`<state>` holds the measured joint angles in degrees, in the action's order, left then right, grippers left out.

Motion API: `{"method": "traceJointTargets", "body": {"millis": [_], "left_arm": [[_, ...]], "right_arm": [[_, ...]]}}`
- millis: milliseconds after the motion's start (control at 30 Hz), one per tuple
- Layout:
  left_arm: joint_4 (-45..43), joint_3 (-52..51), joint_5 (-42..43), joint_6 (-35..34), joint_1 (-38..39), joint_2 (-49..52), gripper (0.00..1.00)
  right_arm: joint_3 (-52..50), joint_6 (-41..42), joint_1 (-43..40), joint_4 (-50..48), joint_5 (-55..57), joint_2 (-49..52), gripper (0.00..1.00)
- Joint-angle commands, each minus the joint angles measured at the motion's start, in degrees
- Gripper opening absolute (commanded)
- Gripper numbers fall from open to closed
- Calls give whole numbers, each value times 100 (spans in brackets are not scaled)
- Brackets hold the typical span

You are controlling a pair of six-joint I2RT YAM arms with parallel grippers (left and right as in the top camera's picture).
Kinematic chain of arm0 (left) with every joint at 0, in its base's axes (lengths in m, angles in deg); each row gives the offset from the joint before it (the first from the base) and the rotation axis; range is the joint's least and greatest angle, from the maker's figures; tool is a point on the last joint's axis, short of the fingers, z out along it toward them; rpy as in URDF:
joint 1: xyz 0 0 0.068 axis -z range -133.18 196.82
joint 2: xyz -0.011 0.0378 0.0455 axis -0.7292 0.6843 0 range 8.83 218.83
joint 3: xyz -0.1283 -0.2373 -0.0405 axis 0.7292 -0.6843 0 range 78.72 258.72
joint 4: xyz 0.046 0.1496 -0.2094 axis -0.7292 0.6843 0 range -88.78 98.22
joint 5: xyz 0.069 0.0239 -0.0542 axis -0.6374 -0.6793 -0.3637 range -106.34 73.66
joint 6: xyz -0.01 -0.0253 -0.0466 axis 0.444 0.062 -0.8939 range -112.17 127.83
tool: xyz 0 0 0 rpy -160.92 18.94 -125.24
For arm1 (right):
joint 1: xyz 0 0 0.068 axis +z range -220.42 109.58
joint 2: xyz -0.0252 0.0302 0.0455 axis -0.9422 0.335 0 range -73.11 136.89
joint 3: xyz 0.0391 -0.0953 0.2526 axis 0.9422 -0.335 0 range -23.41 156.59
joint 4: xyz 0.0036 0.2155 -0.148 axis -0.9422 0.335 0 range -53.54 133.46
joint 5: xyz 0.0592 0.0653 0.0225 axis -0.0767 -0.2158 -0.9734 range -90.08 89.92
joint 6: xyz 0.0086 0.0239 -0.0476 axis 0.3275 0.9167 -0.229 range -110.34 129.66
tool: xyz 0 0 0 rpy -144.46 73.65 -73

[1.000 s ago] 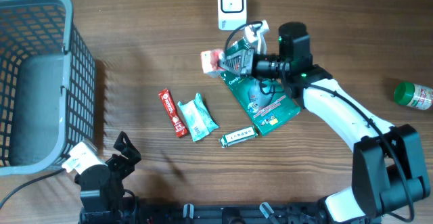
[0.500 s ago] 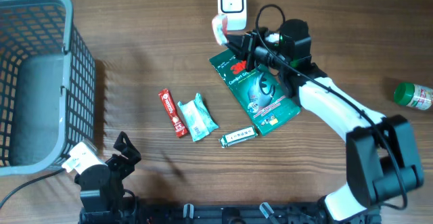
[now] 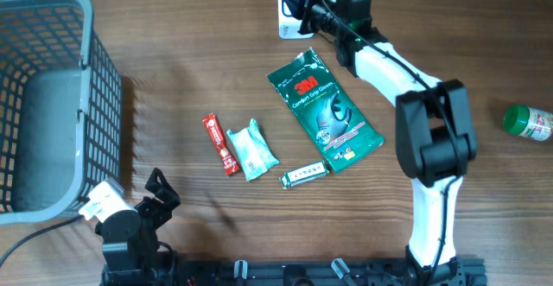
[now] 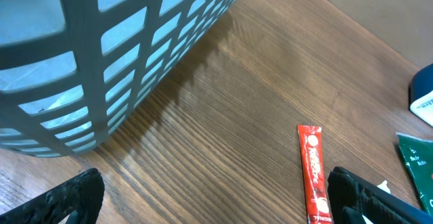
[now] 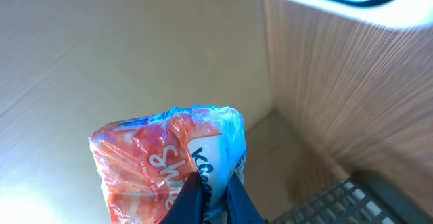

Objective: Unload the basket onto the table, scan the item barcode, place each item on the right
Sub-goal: 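Hold the red-white packet up in front of the scanner, then move the packet right and drop it beside the jar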

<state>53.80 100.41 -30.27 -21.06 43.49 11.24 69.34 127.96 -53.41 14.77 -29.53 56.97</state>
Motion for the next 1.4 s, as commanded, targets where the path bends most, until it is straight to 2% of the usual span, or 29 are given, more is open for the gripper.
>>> {"method": "traceJointTargets", "body": {"millis": [0, 233, 367, 467, 533, 633, 667, 767, 833, 967, 1033, 1067, 1100, 1133, 1167, 1200, 1267, 1367], "left_arm": [[-17, -39, -92, -50, 22, -20, 100], [-17, -39, -92, -52, 22, -20, 100], [-17, -39, -92, -50, 22, -20, 100], [-15, -39, -92, -50, 22, -20, 100], [-17, -39, -92, -52, 22, -20, 100], [-17, -39, -92, -52, 22, -20, 100], [-17, -39, -92, -52, 22, -20, 100], [-17, -39, -92, -52, 22, -20, 100], [-17, -39, -92, -50, 22, -20, 100], [-15, -39, -92, -52, 22, -20, 100], [-15, -39, -92, -52, 22, -20, 100], [-17, -39, -92, -50, 22, -20, 100], [-17, -39, -92, -50, 22, -20, 100], [-17, -39, -92, -50, 22, -20, 100], [-17, -39, -92, -50, 22, -20, 100], [-17, -39, -92, -52, 22, -20, 100], [-15, -39, -92, -52, 22, -20, 100], [-17, -39, -92, -50, 22, -20, 100]], "right_arm": [[208, 39, -61, 72, 201, 313, 4], [208, -20, -103, 197, 26, 365, 4], [208, -1276, -247, 435, -190, 72, 4], [208, -2044, -610, 1867, -83, -590, 4], [208, -2618, -1084, 3497, 704, -1191, 4], [208, -3021, -1705, 5045, 2365, -1631, 4], [208, -3147, -1987, 5497, 3228, -1674, 4], [140, -3281, -2638, 6242, 5344, -1567, 4], [-26, -3307, -3130, 6474, 6266, -1388, 5], [-57, -4046, -3716, 6485, 6085, -970, 8], [-57, -4019, -3926, 6719, 6120, -876, 9], [-52, -4024, -3987, 6741, 6109, -885, 20], [-31, -4076, -4041, 6763, 6063, -933, 41], [48, -4341, -4083, 6773, 5912, -1029, 74], [155, -4754, -4089, 6756, 5661, -1130, 94], [282, -5348, -4087, 6725, 5250, -1259, 100], [487, -6343, -4024, 6723, 4179, -1547, 100], [498, -7687, -3753, 6951, 1794, -1919, 100]]}}
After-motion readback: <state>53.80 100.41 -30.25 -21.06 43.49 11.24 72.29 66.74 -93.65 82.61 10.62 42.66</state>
